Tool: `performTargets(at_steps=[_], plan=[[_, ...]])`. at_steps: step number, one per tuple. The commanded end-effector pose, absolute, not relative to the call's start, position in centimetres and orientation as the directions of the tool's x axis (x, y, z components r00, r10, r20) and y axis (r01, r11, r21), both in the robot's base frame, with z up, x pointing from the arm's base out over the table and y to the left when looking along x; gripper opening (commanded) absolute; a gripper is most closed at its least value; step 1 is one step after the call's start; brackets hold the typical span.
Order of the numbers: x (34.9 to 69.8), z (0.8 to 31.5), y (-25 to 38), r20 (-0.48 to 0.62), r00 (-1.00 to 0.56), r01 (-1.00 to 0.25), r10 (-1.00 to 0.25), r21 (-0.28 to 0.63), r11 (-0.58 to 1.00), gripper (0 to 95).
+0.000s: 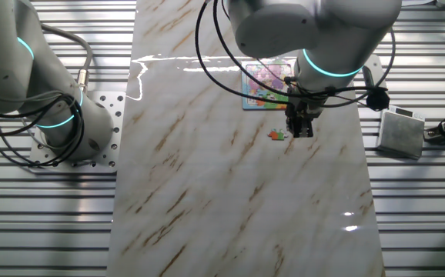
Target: Assemble one piece of a puzzle
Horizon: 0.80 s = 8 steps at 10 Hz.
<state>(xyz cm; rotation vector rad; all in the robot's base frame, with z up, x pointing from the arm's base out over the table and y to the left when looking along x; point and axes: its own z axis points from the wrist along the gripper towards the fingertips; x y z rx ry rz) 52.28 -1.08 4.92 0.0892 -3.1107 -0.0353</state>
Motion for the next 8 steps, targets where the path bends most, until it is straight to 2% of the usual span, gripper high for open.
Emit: performTargets(at_steps=[1,8], plan=[[52.23,4.63,-1.13,0.029,-0.998,-0.057,-0.057,0.023,0.998,0.0],[51.95,3.98,-1.07,0.030,-0.994,-0.109,-0.109,0.021,0.994,0.0]])
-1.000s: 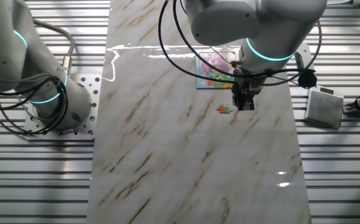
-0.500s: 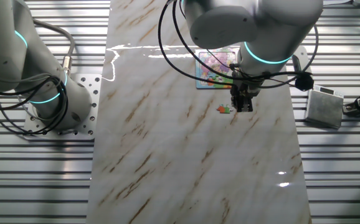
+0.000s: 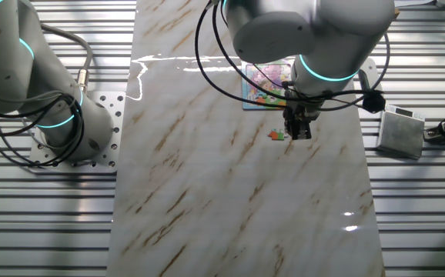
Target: Assemble one piece of a puzzle
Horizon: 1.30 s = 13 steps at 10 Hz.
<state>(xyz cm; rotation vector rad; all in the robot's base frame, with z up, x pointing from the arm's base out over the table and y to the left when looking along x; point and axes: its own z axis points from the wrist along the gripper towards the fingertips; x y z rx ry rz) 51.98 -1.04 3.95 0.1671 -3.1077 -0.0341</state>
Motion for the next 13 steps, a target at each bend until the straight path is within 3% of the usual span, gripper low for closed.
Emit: performTargets(at_steps=[1,9,10,13], plan=[[51.95,3.98,-1.07,0.025,-0.994,-0.106,-0.107,0.022,0.994,0.0],[51.95,3.98,-1.07,0.018,-0.998,-0.067,-0.067,0.021,0.998,0.0],[51.95,3.97,-1.07,-0.008,-0.998,-0.058,-0.058,0.025,0.998,19.0],[52.01,3.81,-0.98,-0.006,-0.999,-0.036,-0.035,0.026,0.999,19.0]])
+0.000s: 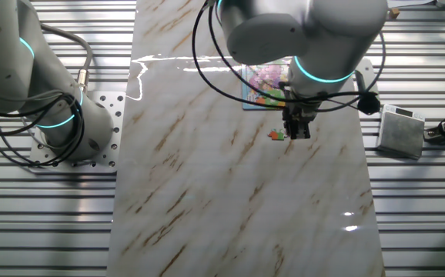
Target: Assemble one piece of a puzzle
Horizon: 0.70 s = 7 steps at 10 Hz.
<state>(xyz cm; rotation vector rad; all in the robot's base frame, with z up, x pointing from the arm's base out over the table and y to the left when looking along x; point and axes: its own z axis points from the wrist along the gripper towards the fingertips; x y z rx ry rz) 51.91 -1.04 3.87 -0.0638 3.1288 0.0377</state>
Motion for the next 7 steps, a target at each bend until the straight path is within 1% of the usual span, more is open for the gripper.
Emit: performTargets(at_steps=[1,6,7], plan=[[52.02,3.71,-1.01,0.000,-1.000,-0.022,-0.022,0.027,0.999,19.0],[52.05,3.42,-1.06,0.009,-1.000,-0.012,-0.012,0.027,1.000,19.0],[52.06,3.35,-1.06,0.009,-1.000,-0.016,-0.016,0.027,1.000,38.0]])
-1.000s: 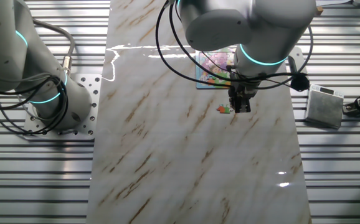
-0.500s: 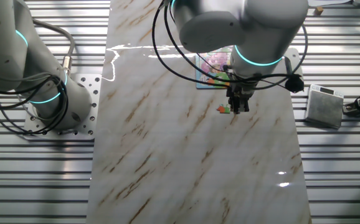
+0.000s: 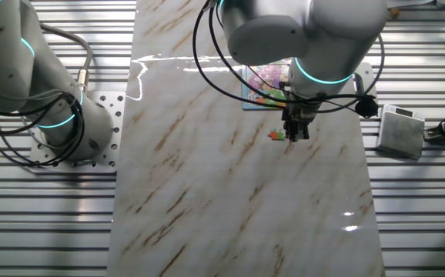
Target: Assemble one piece of a puzzle
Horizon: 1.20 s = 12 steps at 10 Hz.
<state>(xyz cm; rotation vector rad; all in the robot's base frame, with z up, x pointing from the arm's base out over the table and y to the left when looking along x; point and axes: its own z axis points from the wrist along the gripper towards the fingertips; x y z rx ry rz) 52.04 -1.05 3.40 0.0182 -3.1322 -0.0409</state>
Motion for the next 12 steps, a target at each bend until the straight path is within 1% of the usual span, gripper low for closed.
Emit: performTargets(at_steps=[1,6,7,9,10,11,12], plan=[[52.07,3.33,-1.06,0.009,-1.000,-0.020,-0.020,0.027,0.999,38.0],[52.06,3.32,-1.06,0.009,-0.999,-0.031,-0.032,0.024,0.999,38.0],[52.06,3.32,-1.06,0.010,-0.999,-0.039,-0.040,0.022,0.999,19.0],[52.06,3.32,-1.06,0.010,-0.999,-0.049,-0.049,0.022,0.999,19.0],[52.07,3.30,-1.06,0.013,-0.999,-0.050,-0.051,0.019,0.999,38.0],[52.07,3.30,-1.06,0.013,-0.999,-0.050,-0.050,0.019,0.999,19.0],[52.07,3.30,-1.06,0.013,-0.999,-0.048,-0.048,0.019,0.999,19.0]])
